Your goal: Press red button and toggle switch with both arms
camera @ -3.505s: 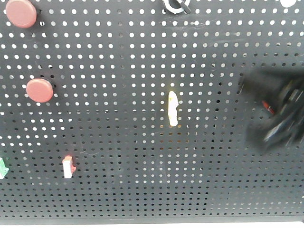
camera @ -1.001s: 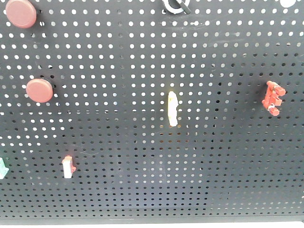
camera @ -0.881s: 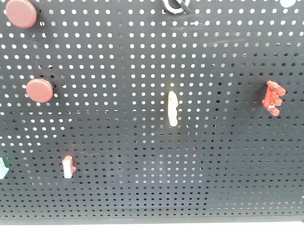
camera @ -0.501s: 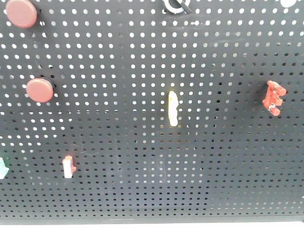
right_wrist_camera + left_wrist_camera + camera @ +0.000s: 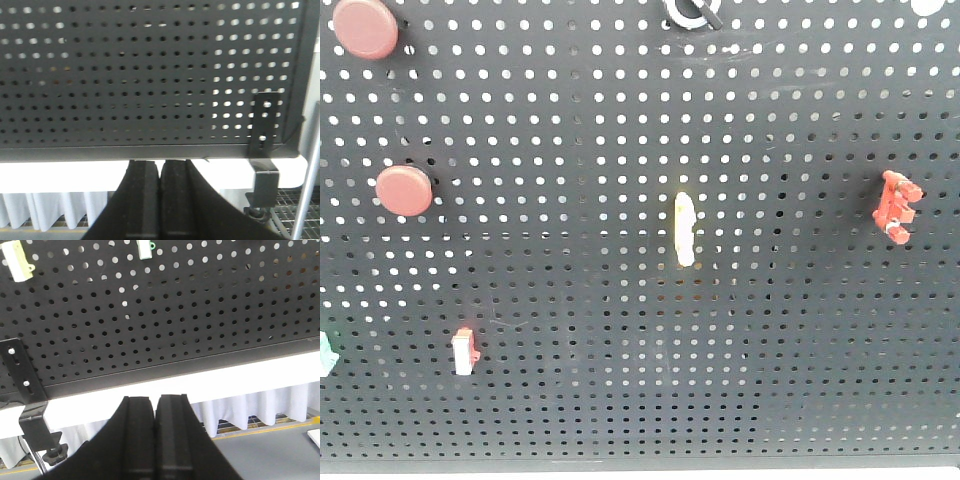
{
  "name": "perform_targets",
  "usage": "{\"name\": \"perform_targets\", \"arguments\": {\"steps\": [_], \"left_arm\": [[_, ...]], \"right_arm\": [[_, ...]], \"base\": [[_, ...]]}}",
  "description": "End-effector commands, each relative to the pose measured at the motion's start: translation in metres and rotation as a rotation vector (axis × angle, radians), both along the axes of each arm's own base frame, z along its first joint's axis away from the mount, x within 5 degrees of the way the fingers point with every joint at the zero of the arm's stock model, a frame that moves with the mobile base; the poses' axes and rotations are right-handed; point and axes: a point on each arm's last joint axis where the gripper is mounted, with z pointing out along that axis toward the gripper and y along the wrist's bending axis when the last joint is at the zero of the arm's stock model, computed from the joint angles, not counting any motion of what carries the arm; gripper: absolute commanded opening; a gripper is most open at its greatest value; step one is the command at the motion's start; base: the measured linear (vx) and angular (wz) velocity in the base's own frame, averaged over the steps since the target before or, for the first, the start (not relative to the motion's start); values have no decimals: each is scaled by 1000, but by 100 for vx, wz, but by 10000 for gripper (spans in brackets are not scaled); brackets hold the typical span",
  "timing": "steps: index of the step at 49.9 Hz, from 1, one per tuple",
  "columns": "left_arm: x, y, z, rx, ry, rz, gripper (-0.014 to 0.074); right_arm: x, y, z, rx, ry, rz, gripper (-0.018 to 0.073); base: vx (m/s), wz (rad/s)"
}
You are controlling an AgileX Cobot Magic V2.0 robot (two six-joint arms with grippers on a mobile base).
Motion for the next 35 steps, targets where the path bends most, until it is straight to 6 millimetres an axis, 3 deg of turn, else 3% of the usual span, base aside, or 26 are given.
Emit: {"name": "perform_targets", "arguments": {"steps": [1, 35], "left_arm": [[0, 0, -3, -19, -65, 6, 2], [0, 0, -3, -19, -65, 6, 2]], "right_arm": [[-1, 0, 3, -5, -68, 4, 0], [-1, 0, 3, -6, -68, 4, 0]], "base": [[0, 0], [0, 0]]}}
